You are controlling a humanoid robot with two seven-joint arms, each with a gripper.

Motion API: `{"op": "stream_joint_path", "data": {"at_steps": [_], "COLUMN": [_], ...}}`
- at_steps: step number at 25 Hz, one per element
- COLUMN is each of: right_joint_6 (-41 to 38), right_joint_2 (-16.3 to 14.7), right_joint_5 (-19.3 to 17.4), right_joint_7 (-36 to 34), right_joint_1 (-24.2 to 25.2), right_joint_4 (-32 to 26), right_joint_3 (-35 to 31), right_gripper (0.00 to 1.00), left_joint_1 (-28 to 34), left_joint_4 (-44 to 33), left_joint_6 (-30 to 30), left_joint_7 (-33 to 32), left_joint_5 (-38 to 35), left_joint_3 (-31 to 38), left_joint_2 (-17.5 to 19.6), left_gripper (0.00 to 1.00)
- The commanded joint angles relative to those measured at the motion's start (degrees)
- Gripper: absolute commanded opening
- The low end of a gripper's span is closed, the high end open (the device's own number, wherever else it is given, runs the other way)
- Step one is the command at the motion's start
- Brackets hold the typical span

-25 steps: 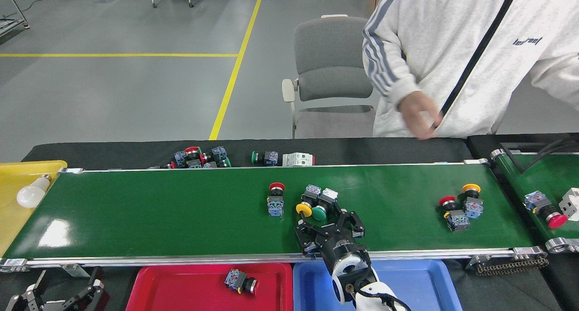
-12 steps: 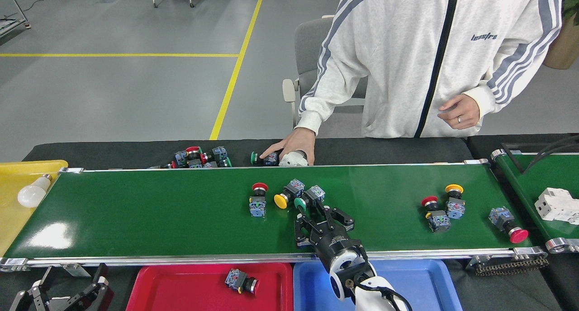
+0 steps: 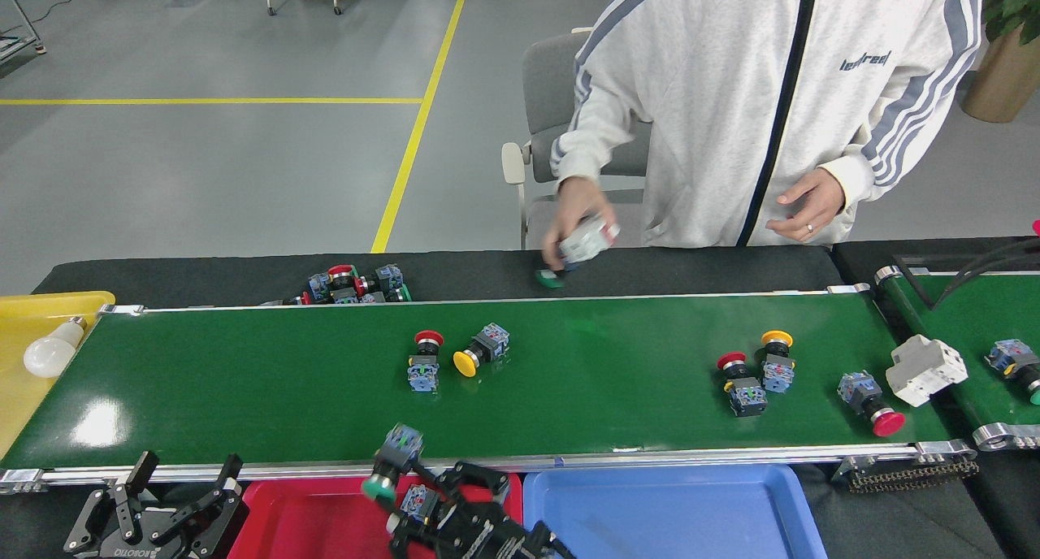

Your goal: Pick switch part from conveyor to tray

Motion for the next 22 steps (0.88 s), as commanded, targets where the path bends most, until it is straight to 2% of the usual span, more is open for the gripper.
{"op": "stream_joint_path", "data": {"at_steps": [1, 4, 7, 8, 11, 14, 16, 18, 22], "right_joint_6": [-0.7, -0.6, -0.8, -0.8, 0.3, 4.3, 8.2, 10.8, 16.7], "right_joint_2": [-0.1, -0.2, -2.7, -3.7, -4.2, -3.7, -2.6, -2.2, -1.5], "right_joint_5": [-0.2, -0.5, -0.6, -0.6, -0.7, -0.7, -0.7, -0.7, -0.6], "right_joint_7": [-0.5, -0.5, -1.2, -2.6, -8.8, -16.2, -18.6, -18.8, -17.6], "right_joint_1": [-0.2, 0.2, 3.2, 4.6, 8.8, 15.0, 18.7, 21.2, 20.0], "right_joint_4": [-0.5, -1.5, -3.9, -4.9, -7.3, -7.4, -7.3, -7.0, -6.4], "right_joint_3": [-0.1, -1.7, -8.1, -10.2, -15.9, -27.3, -34.6, -38.9, -40.1], "right_gripper": [1.0, 1.0, 1.0, 1.0, 0.99, 0.99, 0.99, 0.99, 0.98], "left_joint_1": [-1.9, -4.3, -6.4, -7.0, -9.9, -12.6, -16.4, -20.3, -25.4], "left_joint_4": [-0.7, -0.4, -0.3, 0.1, 3.2, 8.3, 13.5, 19.1, 26.2], "left_joint_6": [-0.2, 0.2, 1.0, 2.1, 6.5, 10.0, 10.2, 9.7, 9.1], "left_joint_7": [0.2, -0.5, -2.9, -3.8, -4.2, -4.2, -4.2, -4.2, -4.2], "left_joint_5": [-0.1, -0.4, -3.4, -5.6, -9.7, -10.2, -9.9, -9.9, -9.5], "left_joint_3": [-3.2, -9.2, -14.0, -15.0, -17.9, -18.0, -16.7, -13.8, -12.2], "left_joint_2": [1.1, 1.1, 0.6, 0.0, -2.0, -2.1, -2.0, -1.9, -1.6], "left_gripper": [1.0, 1.0, 1.0, 1.0, 1.0, 1.0, 1.0, 1.0, 1.0]}}
